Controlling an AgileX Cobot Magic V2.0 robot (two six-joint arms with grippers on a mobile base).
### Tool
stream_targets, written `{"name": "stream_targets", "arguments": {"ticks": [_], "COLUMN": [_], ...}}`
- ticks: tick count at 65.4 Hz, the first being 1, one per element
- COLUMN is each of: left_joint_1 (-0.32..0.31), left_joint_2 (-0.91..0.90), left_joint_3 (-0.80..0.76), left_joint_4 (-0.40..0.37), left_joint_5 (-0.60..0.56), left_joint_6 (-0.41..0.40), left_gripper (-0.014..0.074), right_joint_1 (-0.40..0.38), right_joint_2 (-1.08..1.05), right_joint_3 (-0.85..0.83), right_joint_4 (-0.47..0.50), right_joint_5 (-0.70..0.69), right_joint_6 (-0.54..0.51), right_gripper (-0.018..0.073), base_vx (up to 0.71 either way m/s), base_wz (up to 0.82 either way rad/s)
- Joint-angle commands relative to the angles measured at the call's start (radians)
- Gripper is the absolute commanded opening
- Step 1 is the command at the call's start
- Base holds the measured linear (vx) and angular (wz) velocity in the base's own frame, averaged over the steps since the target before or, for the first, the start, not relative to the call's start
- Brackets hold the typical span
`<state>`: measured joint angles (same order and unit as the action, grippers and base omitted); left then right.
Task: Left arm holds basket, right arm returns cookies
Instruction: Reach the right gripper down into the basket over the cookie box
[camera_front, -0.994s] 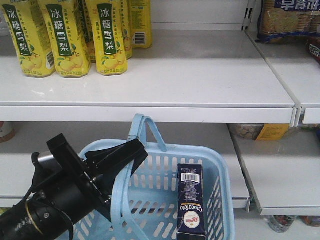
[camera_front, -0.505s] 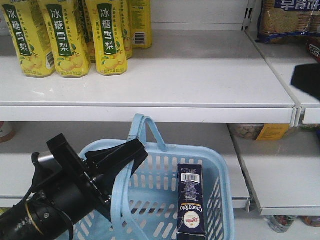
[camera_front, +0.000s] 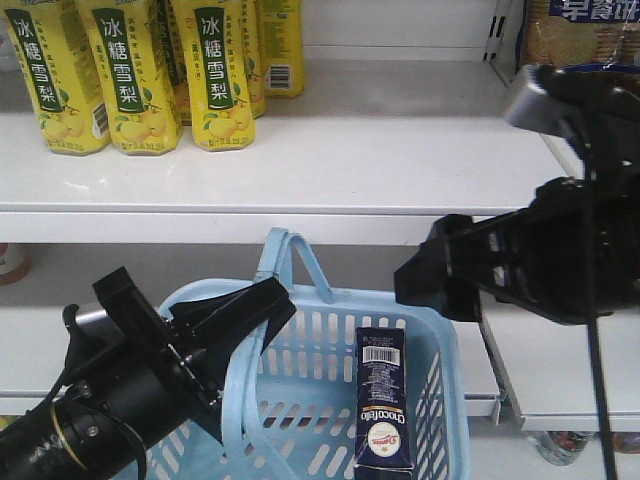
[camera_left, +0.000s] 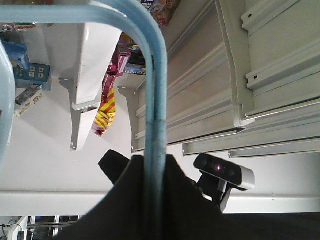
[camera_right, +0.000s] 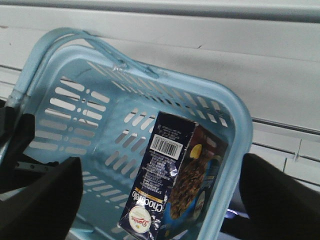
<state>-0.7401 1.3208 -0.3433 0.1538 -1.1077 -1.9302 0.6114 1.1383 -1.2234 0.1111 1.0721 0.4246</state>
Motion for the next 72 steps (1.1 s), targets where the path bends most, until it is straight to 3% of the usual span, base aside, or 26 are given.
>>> {"name": "stream_targets", "arguments": {"ticks": [1,23,58,72], "left_joint_1": [0.012,0.012,0.012,0.012], "left_joint_2": [-0.030,-0.030,-0.030,-0.030], "left_joint_3": [-0.029,-0.029,-0.029,-0.029], "left_joint_4": [-0.094,-0.094,-0.094,-0.094], "left_joint_5": [-0.153,-0.153,-0.153,-0.153], "left_joint_6": [0.007,0.007,0.007,0.007], "left_gripper": [0.0000,0.0000,0.0000,0.0000], "right_joint_1": [0.029,0.121,0.219,0.262], "right_joint_2": [0.047,0.193,0.272,0.285], "right_joint_3": [-0.083,-0.134,-0.116,-0.101], "right_joint_4": [-0.001,-0.026,-0.250,-0.286], "right_joint_5": [0.007,0.110,0.087,0.064], "right_joint_6": [0.003,0.013,0.312,0.416], "right_gripper": [0.0594,0.0594,0.0594,0.0594], "base_vx": [0.00,0.00,0.00,0.00], "base_wz": [0.00,0.00,0.00,0.00]}}
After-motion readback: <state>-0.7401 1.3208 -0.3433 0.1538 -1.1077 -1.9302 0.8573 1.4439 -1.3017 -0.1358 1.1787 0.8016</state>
